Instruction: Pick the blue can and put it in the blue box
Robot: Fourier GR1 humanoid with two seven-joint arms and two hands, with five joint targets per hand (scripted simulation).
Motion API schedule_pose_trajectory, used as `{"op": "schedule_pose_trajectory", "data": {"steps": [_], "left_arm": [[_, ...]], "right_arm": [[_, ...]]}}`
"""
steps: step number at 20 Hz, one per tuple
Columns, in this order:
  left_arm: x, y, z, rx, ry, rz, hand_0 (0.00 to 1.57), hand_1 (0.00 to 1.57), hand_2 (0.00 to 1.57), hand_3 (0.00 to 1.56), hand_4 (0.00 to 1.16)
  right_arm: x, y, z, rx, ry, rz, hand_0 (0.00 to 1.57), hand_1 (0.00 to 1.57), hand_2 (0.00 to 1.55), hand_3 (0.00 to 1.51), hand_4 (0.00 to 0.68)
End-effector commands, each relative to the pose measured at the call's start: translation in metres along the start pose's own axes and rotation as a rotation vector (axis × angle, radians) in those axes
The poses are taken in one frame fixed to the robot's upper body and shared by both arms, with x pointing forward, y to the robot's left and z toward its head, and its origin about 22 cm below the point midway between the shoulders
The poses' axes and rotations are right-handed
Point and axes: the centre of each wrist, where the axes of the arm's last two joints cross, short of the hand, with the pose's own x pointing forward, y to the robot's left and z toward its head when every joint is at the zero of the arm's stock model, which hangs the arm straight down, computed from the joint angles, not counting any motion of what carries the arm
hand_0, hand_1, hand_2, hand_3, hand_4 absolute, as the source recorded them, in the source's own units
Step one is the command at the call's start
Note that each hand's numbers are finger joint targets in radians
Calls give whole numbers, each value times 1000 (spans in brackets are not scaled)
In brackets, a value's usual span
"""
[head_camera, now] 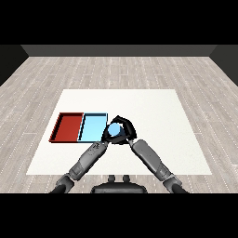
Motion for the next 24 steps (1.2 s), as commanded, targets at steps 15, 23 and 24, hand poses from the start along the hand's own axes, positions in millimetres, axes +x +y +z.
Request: {"op": "schedule_pose_trajectory", "data": {"steps": [15,23,24], "left_arm": [[6,-10,-3,174,-154,109,1571,1571,1558,1436,884],[1,-7,-6,174,-189,153,1571,1571,1549,1473,1097],[-10,-18,3,166,-192,124,1571,1571,1550,1461,1112]], "right_arm": [[11,8,-5,-11,45,-72,831,831,905,587,144],[-10,-14,6,-12,46,-34,0,0,0,0,0],[17,-6,11,-39,44,-39,0,0,0,0,0]]}}
